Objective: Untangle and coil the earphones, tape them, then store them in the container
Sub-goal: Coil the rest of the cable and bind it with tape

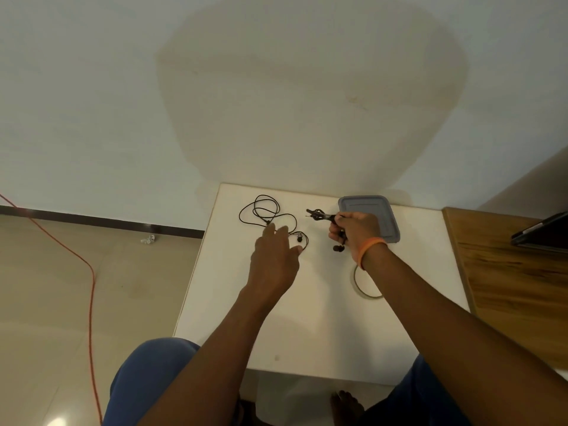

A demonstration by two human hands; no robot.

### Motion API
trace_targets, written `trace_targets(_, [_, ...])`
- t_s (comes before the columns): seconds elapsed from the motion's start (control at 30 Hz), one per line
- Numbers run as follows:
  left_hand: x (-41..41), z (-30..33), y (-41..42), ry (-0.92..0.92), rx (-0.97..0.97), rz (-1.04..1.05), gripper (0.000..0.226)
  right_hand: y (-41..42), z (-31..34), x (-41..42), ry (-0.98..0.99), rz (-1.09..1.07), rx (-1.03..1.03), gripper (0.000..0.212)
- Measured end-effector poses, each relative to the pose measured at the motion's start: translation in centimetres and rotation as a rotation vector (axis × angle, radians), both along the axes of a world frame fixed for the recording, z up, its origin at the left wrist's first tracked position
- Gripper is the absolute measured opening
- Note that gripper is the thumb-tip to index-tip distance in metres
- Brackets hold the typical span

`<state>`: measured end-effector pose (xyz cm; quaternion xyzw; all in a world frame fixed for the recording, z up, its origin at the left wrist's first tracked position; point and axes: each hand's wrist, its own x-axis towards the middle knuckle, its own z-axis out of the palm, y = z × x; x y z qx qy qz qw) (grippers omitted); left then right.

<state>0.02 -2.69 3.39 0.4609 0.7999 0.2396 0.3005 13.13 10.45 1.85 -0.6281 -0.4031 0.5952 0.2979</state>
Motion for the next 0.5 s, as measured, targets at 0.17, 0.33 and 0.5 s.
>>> trace_targets(0.17, [0.1, -0.6, 0.3, -0.04, 0.003, -0.035, 0.044, 2.4, -3.3, -3.2, -0.396, 0.111, 0.215, 0.026])
trace_targets(0.33, [0.3, -0.7, 0.2, 0.003, -0.056, -0.095, 0.036, 2.8, -3.6, -4.5, -0.661, 0.224, 0.328, 0.04])
trace_targets(0.5, [0.4, -0.8, 0.0, 0.045, -0.15, -0.18, 0.037, 2.0, -3.3, -4.3, -0.755, 0.332, 0.391, 0.048])
